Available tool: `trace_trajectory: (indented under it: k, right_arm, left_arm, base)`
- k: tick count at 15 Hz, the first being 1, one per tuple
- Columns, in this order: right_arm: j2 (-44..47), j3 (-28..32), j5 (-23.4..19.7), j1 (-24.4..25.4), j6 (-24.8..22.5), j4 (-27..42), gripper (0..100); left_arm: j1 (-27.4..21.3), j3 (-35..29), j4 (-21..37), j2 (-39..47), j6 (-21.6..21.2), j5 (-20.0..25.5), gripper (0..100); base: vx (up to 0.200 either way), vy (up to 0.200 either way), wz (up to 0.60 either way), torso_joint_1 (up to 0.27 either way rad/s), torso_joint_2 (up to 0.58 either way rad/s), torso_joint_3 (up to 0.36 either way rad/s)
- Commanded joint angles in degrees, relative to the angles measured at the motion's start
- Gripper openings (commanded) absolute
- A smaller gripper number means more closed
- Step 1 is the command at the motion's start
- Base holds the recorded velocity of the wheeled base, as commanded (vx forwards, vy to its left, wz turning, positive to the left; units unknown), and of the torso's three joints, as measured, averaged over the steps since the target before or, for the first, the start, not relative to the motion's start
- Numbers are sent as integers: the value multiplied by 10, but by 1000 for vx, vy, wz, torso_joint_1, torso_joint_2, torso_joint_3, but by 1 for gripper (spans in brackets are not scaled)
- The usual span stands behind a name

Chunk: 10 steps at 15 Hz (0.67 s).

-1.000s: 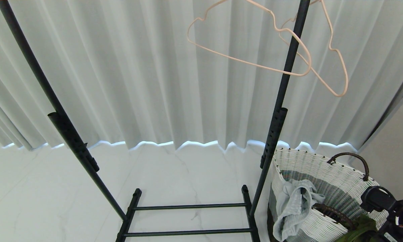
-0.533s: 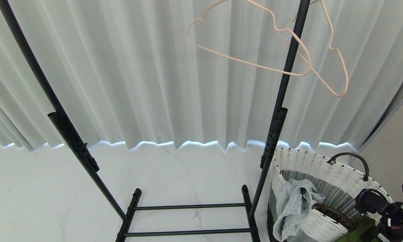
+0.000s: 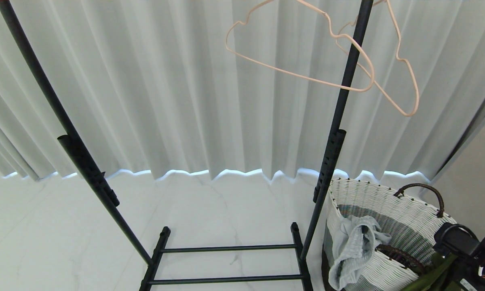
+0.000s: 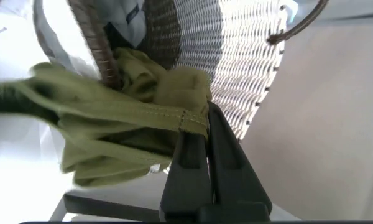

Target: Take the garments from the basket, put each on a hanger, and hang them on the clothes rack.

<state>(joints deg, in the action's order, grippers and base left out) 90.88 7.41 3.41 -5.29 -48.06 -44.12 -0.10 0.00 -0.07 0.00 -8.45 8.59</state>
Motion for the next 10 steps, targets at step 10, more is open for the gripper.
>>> trace_trajectory:
  k: [10]
  right_arm:
    - [-407, 380, 0, 29, 79, 678, 0]
  left_arm:
    - [0, 0, 0, 1, -1, 0, 100]
  base:
    - [-80, 0, 0, 0, 1, 1]
